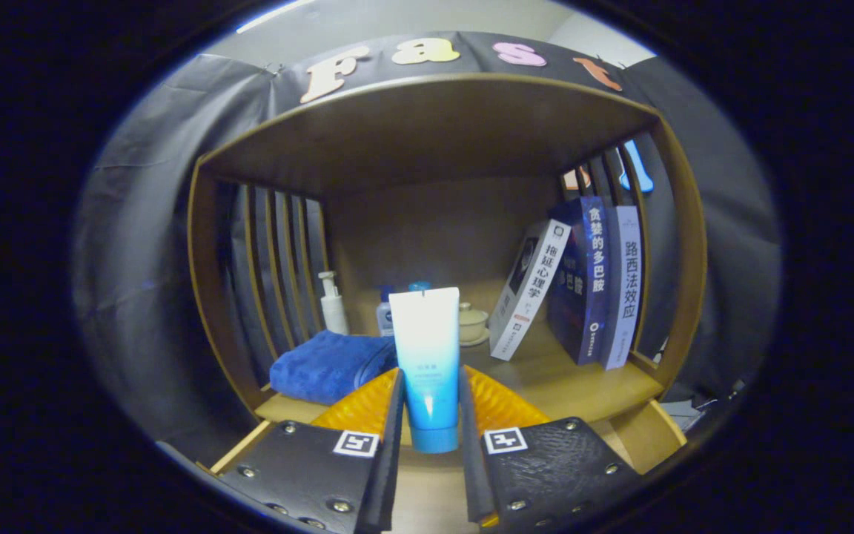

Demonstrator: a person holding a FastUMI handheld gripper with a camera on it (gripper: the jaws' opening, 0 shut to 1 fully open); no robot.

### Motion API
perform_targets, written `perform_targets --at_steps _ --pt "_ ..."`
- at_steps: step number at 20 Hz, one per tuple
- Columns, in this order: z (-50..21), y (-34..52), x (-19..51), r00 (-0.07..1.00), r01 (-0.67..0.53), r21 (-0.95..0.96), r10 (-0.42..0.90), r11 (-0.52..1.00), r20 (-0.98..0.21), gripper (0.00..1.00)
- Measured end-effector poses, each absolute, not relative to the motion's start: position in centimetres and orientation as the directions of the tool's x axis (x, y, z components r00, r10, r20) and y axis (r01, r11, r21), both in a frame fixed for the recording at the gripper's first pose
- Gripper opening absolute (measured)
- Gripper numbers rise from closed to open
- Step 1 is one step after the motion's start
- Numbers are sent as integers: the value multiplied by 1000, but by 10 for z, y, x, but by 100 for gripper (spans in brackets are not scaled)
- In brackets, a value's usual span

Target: Pull open the drawer, take out the items inside it, and place them on the countertop above the cabinet.

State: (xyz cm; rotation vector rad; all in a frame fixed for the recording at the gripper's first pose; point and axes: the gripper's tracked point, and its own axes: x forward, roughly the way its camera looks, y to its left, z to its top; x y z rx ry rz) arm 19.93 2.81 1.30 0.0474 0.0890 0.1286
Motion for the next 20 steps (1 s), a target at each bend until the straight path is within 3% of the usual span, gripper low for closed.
perform_targets --at_steps 10,16,20 --pt "-61 10 259 981 49 32 -43 998 -190 38" --pt "-60 -7 258 978 103 145 -73 984 -196 43" --pt "-66 -9 258 974 117 161 -82 980 -210 100"
